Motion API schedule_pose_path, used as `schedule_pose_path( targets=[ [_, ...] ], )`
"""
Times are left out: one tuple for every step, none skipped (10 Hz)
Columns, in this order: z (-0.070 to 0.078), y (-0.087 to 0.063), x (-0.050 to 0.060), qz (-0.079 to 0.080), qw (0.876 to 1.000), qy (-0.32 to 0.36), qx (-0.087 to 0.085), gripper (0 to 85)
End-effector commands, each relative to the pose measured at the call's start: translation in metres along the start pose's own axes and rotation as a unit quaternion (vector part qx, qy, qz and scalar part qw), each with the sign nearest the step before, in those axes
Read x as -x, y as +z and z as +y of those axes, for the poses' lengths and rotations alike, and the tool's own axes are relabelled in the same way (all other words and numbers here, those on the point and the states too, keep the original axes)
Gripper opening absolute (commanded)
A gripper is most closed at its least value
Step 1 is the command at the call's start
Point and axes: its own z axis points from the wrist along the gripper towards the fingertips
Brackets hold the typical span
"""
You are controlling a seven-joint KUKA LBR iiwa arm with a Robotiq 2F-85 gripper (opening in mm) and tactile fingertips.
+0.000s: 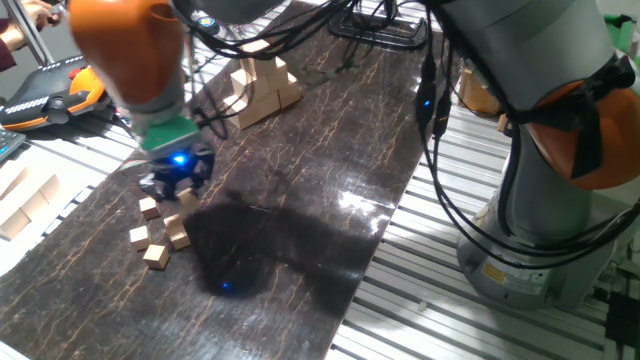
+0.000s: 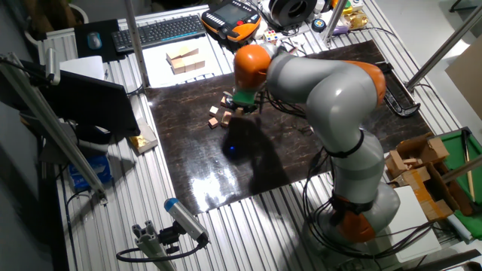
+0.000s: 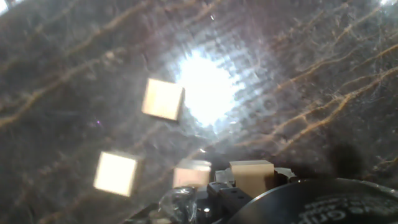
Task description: Stack the blocks into a pyramid shape
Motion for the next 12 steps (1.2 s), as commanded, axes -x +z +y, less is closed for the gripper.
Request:
schedule_pose_path(
  targets=[
    [0.004, 0.001, 0.005, 0.000, 1.000, 0.011, 0.000, 0.7],
    [0.008, 0.001, 0.010, -0.001, 1.000, 0.024, -0.001, 0.7],
    [0.011, 0.000, 0.015, 0.000, 1.000, 0.031, -0.002, 0.7],
    [0.015, 0.000, 0.017, 0.001, 0.999, 0.033, -0.004, 0.7],
    [0.018, 0.003, 0.016, -0.001, 0.999, 0.033, -0.006, 0.7],
    [0.021, 0.006, 0.015, -0.003, 0.999, 0.032, -0.007, 0.7],
    [0.022, 0.009, 0.015, -0.004, 1.000, 0.031, -0.005, 0.7],
    [0.023, 0.012, 0.015, -0.002, 1.000, 0.028, -0.001, 0.7],
    [0.023, 0.014, 0.014, -0.004, 1.000, 0.026, 0.000, 0.7],
    [0.024, 0.017, 0.014, -0.003, 1.000, 0.027, 0.002, 0.7],
    [0.025, 0.019, 0.014, -0.002, 1.000, 0.026, 0.004, 0.7],
    [0.026, 0.022, 0.014, -0.004, 1.000, 0.026, 0.004, 0.7]
  ],
)
